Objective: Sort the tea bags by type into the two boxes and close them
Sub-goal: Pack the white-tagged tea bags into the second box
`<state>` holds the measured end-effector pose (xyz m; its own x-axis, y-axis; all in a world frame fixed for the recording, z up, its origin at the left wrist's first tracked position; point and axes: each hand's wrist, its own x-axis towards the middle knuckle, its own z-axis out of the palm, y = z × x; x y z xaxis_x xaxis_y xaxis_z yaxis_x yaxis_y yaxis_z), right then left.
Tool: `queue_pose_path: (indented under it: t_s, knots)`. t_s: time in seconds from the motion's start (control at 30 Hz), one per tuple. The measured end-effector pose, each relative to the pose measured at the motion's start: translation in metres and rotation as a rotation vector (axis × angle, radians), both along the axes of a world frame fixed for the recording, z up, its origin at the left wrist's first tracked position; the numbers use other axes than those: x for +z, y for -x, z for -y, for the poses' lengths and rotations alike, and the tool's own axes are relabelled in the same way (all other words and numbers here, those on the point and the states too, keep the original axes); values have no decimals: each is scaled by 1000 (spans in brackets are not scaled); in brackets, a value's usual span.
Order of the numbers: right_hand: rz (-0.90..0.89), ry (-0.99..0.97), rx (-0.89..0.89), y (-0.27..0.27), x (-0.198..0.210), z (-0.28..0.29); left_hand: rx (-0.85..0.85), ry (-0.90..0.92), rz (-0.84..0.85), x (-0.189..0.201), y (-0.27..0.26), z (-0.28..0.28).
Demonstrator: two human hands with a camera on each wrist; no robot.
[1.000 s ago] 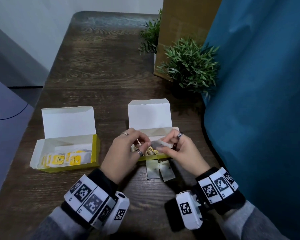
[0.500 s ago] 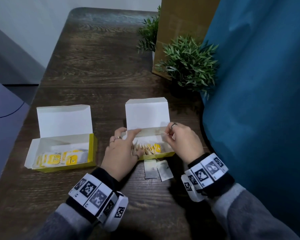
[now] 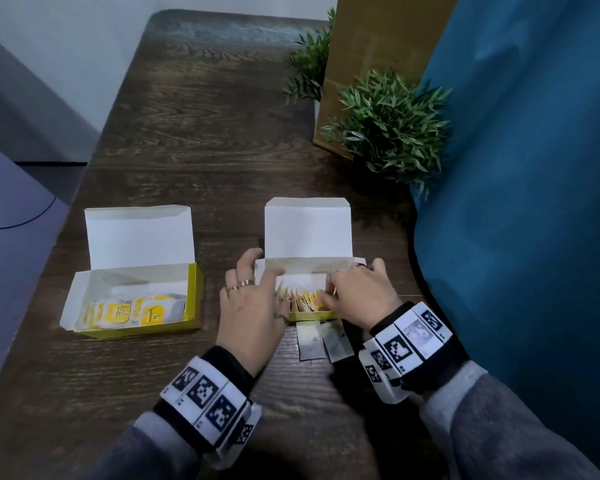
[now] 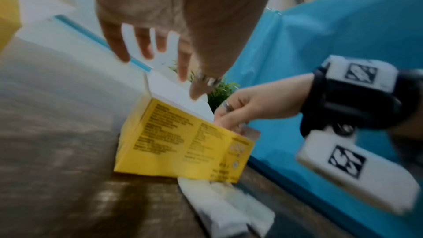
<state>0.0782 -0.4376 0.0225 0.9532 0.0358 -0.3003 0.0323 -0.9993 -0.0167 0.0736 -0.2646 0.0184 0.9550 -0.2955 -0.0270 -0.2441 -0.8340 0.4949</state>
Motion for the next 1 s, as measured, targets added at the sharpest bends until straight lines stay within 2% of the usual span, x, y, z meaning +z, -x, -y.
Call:
queue_pose_path:
  t_s: [0.07, 0.13, 0.2, 0.27, 0.37, 0.43, 0.5, 0.67, 0.83, 0.93, 1.0]
  knots:
    - [61, -78, -31, 4, 5, 3, -84, 69, 144, 2, 10, 0]
    - [191, -237, -98, 12, 11, 9, -250, 125, 176, -4, 18, -1]
    - [281, -412, -191, 25, 17, 14, -371, 127, 71, -12, 24, 0]
    - [307, -475, -292, 40, 17, 18, -402, -1, -66, -16, 29, 1]
    - [182, -409, -380, 60, 0, 20, -338, -230, -156, -26, 34, 7]
    - [27, -378, -408, 70, -18, 18, -270, -281, -200, -31, 36, 13]
    - [-36, -414, -452, 75, -35, 15, -217, -292, -242, -40, 39, 17]
    - [-37, -507, -540, 75, -50, 3, -89, -121, -319, -51, 45, 23]
    - [-97, -592, -570, 78, -53, 4, 70, 158, -417, -56, 45, 25]
    - [-147, -619, -474, 83, -43, 12, 190, 307, -478, -55, 43, 28]
    - [-151, -652, -396, 86, -30, 21, 225, 307, -502, -54, 42, 29]
